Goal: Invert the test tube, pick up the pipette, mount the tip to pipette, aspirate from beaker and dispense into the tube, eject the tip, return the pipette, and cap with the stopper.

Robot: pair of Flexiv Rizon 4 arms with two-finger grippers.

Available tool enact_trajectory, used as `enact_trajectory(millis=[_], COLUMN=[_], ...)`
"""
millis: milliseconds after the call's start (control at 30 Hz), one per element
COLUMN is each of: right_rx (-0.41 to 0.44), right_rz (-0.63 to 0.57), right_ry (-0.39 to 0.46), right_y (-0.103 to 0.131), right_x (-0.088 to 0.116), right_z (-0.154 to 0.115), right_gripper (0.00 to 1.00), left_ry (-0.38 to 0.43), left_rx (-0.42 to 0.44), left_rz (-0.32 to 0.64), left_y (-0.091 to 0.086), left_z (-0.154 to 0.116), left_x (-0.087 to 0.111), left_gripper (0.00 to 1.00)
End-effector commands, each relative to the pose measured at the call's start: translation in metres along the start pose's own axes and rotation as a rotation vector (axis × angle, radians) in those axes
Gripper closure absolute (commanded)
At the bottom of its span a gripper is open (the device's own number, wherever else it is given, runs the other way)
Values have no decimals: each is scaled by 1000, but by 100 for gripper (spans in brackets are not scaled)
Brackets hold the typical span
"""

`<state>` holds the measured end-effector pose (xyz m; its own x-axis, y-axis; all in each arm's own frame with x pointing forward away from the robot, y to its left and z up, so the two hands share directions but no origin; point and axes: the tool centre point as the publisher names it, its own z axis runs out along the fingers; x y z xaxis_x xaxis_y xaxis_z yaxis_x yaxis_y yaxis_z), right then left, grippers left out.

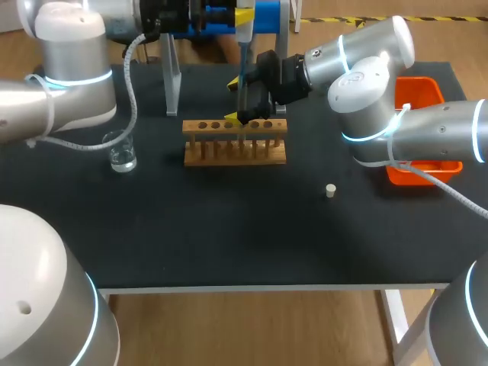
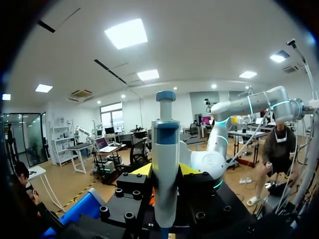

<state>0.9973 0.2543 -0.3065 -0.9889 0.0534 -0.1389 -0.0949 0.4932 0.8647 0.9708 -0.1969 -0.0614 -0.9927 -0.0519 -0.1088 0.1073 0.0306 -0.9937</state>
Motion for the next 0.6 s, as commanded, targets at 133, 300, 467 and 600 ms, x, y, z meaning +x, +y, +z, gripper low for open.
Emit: enact_trajectory(millis=[133, 300, 467, 600], right_rx=[2, 2, 2, 2], right_rz=[0, 0, 0, 0], right_ry=[0, 0, 0, 0], right_y=[0, 0, 0, 0], right_x=[0, 0, 0, 0], right_z=[0, 0, 0, 0], right_gripper=[0, 0, 0, 0], left_ry=[-4, -3, -3, -2], left_rx=[-10, -16, -25, -22], left_rz=[10, 22, 27, 29], left_y=[1, 1, 2, 5], left_z=[1, 2, 5, 6], left_x=[2, 1, 0, 0], left_gripper=[100, 100, 100, 100])
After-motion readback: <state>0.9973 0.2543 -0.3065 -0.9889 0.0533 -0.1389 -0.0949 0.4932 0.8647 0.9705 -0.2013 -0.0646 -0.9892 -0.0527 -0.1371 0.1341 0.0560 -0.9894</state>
